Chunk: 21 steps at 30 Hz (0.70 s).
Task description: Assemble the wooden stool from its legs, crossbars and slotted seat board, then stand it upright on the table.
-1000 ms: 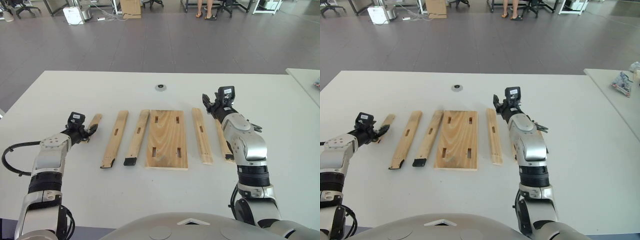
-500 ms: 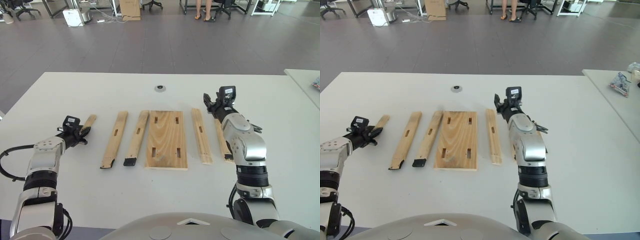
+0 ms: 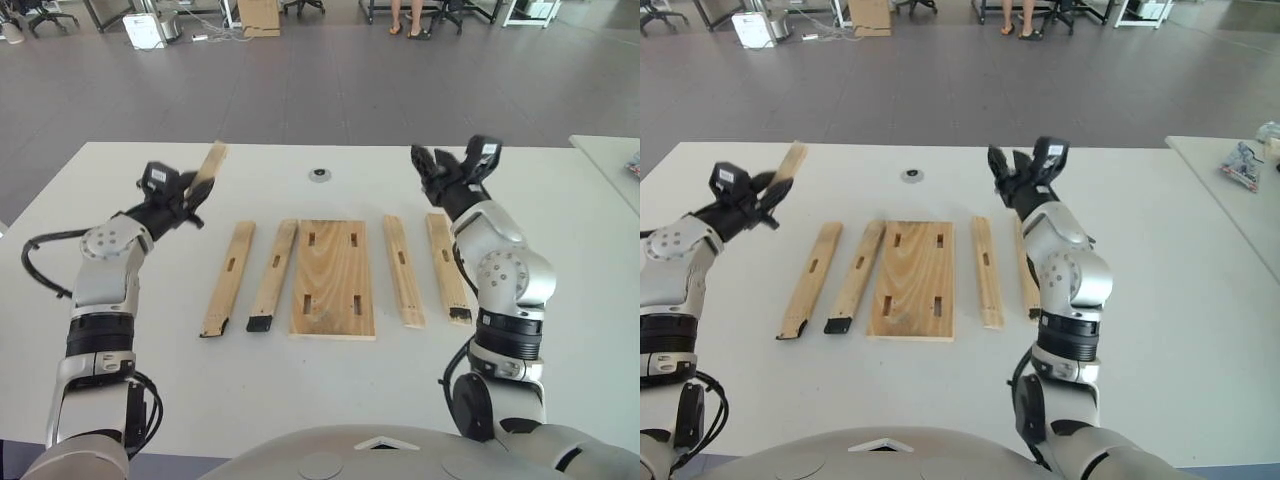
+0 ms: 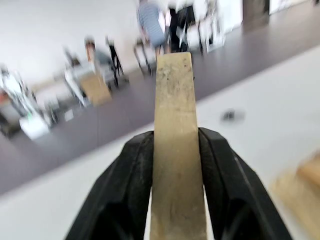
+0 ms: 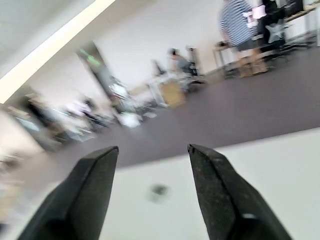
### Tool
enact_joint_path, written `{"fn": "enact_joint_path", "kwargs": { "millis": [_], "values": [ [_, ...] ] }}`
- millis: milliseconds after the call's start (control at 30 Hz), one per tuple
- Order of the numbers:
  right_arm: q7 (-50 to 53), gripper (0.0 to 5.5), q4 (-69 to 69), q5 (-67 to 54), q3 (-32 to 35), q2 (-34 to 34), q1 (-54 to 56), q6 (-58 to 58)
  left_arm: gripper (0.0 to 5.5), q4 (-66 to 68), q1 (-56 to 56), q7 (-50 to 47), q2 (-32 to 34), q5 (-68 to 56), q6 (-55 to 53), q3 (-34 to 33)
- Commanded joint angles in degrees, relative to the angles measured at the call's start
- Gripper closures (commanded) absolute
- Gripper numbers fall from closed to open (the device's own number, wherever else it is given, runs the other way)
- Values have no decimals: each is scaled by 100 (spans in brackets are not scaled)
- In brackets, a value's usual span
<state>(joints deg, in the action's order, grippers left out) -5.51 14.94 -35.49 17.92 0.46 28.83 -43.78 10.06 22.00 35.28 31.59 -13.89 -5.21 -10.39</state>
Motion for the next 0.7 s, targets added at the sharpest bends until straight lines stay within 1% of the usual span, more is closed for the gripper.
{"fn": "enact_joint_path", "kwargs": {
  "millis": [33, 100, 133, 267, 367, 667, 700],
  "values": [
    [234, 250, 322, -1165, 231, 248, 382, -511, 420, -860, 242, -98, -406, -162, 22, 287],
    [457, 213, 397, -1618, 262, 337, 523, -648, 420, -1223, 375, -190, -635, -212, -40, 460],
    [564, 210, 416, -1792, 229, 388, 556, -709, 420, -1389, 428, -243, -727, -224, -85, 527],
    [968, 209, 511, -2239, -46, 613, 580, -793, 420, -1879, 587, -334, -1011, -74, -262, 995],
    [1121, 209, 524, -2441, -203, 635, 587, -758, 420, -2020, 612, -368, -1135, 16, -345, 1251],
    [1451, 209, 441, -2989, -322, 561, 623, -557, 420, -2261, 452, -338, -1381, -3, -561, 1730],
    [1509, 225, 403, -2977, -307, 548, 608, -508, 420, -2292, 443, -333, -1396, -6, -587, 1766]
  ]
}}
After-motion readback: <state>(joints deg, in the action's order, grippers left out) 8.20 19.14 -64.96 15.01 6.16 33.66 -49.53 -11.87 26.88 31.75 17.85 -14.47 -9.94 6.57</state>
